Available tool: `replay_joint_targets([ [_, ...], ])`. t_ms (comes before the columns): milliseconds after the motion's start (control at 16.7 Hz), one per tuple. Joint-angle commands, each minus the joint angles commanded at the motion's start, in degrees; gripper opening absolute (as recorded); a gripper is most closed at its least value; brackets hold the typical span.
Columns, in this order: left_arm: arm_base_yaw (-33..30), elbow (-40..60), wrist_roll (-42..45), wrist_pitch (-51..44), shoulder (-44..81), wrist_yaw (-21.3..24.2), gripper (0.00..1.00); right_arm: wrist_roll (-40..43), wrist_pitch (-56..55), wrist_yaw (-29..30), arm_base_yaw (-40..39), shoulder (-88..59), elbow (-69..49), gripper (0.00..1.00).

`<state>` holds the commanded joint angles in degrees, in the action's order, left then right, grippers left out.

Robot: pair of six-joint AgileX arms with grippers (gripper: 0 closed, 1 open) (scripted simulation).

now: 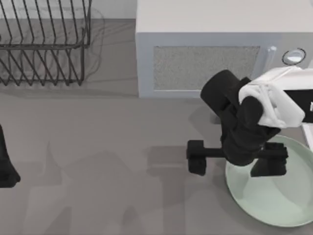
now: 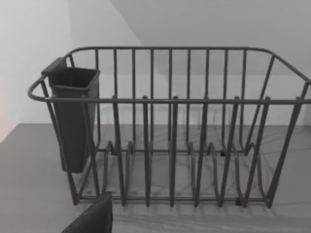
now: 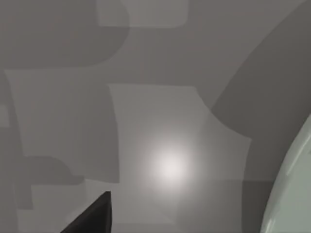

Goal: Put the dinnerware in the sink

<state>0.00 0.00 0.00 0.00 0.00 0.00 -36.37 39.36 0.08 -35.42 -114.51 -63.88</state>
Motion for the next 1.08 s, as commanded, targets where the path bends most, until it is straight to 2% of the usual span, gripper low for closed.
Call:
replay_joint_targets([
  [120,0.00,0.00,0.00,0.00,0.00,0.00,1.00,0.00,0.00,0.00,0.00,0.00,0.00,1.00],
  [900,0.00,0.00,0.00,0.00,0.00,0.00,1.00,0.00,0.00,0.00,0.00,0.00,0.00,0.02],
  [1080,0.00,0.00,0.00,0.00,0.00,0.00,1.00,0.00,0.00,0.00,0.00,0.00,0.00,0.00],
])
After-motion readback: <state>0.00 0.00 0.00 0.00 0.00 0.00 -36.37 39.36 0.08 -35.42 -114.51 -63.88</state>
